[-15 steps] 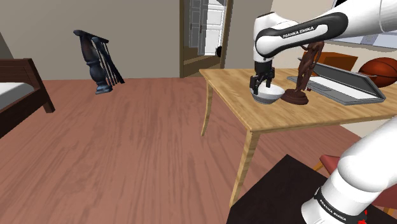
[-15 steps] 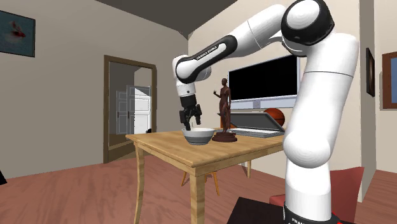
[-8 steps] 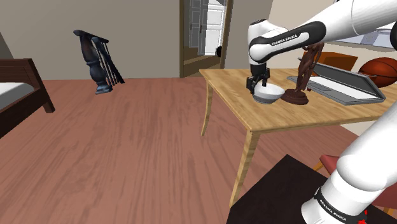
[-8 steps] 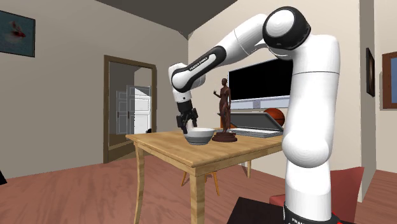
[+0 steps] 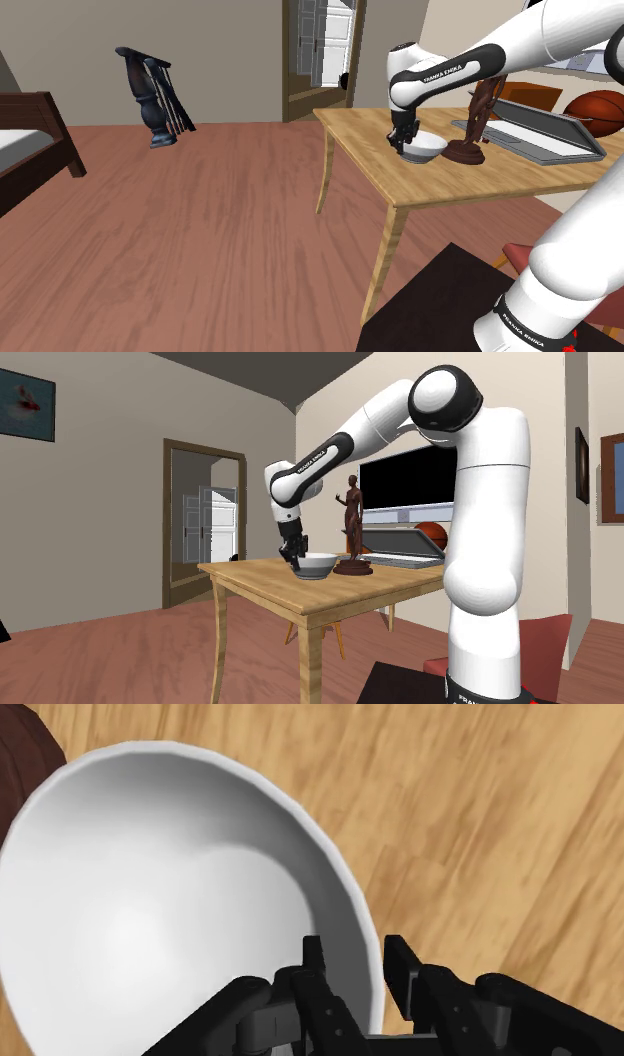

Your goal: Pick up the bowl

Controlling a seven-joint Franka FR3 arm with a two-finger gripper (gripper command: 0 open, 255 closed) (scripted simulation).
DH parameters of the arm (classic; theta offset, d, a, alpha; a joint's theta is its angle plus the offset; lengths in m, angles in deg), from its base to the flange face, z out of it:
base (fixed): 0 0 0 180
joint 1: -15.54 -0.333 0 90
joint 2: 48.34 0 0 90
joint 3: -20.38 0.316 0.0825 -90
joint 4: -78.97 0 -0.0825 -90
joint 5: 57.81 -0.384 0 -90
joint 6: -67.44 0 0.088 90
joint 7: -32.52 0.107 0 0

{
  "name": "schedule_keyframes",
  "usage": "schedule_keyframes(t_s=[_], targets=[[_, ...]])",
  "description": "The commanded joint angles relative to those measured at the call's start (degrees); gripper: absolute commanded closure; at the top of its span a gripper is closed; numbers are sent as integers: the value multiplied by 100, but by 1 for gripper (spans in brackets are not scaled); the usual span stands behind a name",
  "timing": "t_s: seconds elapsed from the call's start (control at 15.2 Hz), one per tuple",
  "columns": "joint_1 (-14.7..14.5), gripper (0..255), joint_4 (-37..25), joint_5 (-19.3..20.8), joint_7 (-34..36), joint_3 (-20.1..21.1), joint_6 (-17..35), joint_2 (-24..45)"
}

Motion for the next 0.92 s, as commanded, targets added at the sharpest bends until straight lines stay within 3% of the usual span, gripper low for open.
schedule_keyframes(t_s=[0.0,0.46,0.86], targets=[[0,255,2,1,2,0,8,5],[0,255,5,0,0,1,-2,-8],[-15,255,-323,-61,-139,15,-430,-126]])
